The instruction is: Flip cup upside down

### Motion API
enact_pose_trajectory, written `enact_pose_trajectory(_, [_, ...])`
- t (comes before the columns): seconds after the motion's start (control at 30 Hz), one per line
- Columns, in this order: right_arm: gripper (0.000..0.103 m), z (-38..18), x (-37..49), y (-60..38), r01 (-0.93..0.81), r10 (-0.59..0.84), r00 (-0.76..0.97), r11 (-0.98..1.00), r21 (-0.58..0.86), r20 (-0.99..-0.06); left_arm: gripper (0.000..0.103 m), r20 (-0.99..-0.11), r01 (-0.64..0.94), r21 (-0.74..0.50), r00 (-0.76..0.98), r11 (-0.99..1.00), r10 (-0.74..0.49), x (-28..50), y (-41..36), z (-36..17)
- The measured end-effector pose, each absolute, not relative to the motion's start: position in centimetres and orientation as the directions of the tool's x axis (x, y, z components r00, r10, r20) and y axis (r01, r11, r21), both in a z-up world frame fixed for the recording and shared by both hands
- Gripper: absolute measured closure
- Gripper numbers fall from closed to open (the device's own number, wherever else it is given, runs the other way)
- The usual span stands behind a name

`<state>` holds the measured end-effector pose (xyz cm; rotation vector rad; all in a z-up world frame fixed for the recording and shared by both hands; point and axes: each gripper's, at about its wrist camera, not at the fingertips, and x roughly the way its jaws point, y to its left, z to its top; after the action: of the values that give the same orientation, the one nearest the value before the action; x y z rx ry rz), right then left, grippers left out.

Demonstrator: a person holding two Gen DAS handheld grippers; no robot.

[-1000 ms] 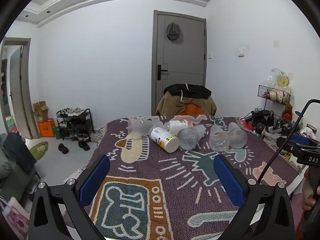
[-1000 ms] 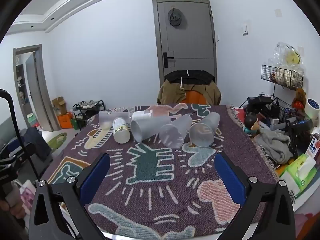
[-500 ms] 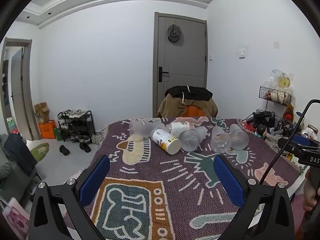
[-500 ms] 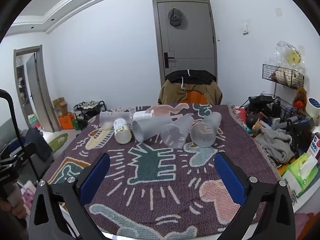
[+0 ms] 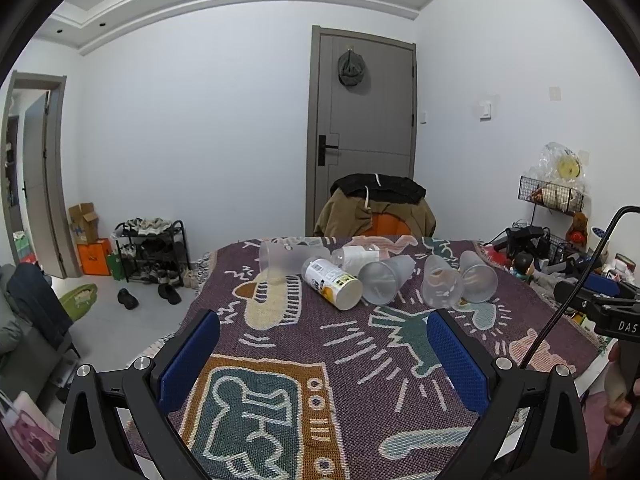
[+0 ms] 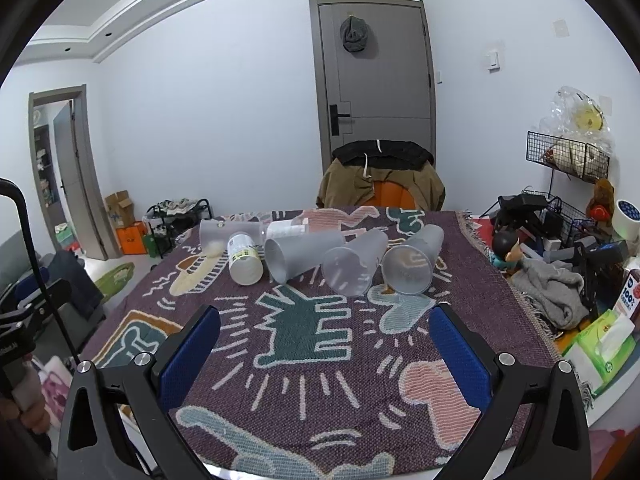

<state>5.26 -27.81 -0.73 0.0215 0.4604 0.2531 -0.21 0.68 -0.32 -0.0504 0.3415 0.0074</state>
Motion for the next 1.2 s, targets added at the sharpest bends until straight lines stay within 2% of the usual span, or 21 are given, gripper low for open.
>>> enact_pose_trajectory(1.2, [0.0,-0.98,5.35,-27.89,-0.225,0.235,0.866,0.971,0.076,-0.442,0.0,-0.337,0.001,-0.043,0.941,0.999,-0.016,-0.1,0.22,-0.62])
